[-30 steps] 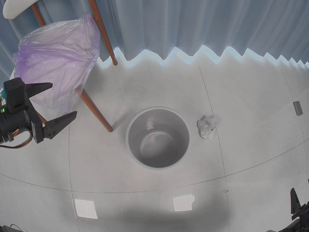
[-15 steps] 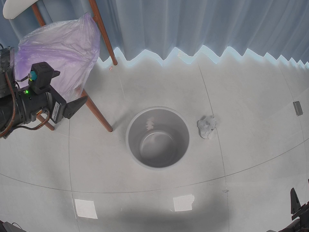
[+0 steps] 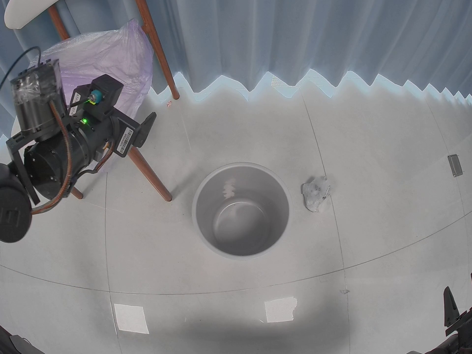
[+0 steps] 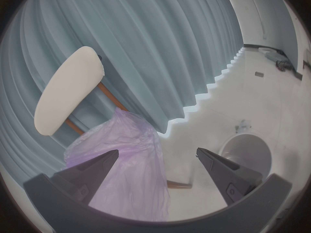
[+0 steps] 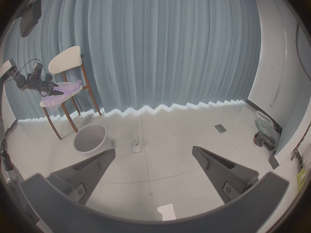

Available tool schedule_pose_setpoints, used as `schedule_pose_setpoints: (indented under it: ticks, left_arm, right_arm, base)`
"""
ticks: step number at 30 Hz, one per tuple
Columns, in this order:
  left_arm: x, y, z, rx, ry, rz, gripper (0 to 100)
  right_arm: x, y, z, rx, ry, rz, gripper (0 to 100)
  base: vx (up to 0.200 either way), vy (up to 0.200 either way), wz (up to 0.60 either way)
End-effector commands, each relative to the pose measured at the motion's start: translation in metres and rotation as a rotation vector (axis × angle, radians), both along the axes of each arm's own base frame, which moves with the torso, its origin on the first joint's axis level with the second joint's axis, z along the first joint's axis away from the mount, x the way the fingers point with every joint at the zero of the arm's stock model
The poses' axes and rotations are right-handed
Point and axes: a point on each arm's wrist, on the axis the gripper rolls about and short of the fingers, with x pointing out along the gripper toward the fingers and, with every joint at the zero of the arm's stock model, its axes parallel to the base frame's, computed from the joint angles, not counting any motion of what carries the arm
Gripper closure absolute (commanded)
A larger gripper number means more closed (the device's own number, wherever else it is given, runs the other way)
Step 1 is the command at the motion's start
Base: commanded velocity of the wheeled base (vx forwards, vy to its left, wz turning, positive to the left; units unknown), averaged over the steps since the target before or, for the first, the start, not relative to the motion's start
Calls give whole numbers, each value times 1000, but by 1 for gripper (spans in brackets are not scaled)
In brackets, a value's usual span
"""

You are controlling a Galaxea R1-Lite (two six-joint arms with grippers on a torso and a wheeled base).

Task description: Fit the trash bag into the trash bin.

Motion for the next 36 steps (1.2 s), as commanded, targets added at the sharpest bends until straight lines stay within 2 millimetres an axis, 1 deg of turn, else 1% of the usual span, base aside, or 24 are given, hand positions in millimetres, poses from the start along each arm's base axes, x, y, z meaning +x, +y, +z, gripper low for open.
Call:
schedule_pose_setpoints:
  ticks: [1,5,7,8,9,10,11,16,20,26,27,31,36]
  left_arm:
    - [29,-14,-29,82,23,54,0]
    - [40,-15,-32,130,-7,78,0]
    - [48,-14,-32,151,-29,105,0]
    - [48,-14,-31,152,-33,107,0]
    - [54,-12,-32,169,-46,123,0]
    - [54,-12,-32,169,-46,123,0]
    - [59,-10,-34,181,-56,136,0]
    - [65,-6,-33,195,-74,158,0]
    - [77,1,-30,194,-85,189,0]
    - [83,7,-31,196,-84,211,0]
    - [84,7,-32,197,-81,211,100]
    - [84,6,-33,195,-79,208,100]
    - [81,4,-29,189,-90,196,100]
  right_arm:
    - [0,0,-5,0,1,0,0]
    - [0,0,-5,0,1,0,0]
    - [0,0,-5,1,1,0,0]
    - [0,0,-5,0,1,0,0]
    - [0,0,-5,0,1,0,0]
    - [0,0,-5,1,1,0,0]
    - [0,0,-5,0,1,0,0]
    - [0,0,-5,0,1,0,0]
    - [0,0,-5,0,1,0,0]
    - [0,0,-5,0,1,0,0]
    - [0,0,-5,1,1,0,0]
    - [0,0,-5,0,1,0,0]
    - [0,0,-5,0,1,0,0]
  base:
    - [0,0,0]
    - [0,0,0]
    - [0,0,0]
    - [0,0,0]
    - [0,0,0]
    - [0,0,0]
    - [0,0,0]
    - [0,0,0]
    - [0,0,0]
    - [0,0,0]
    - [0,0,0]
    - [0,0,0]
    - [0,0,0]
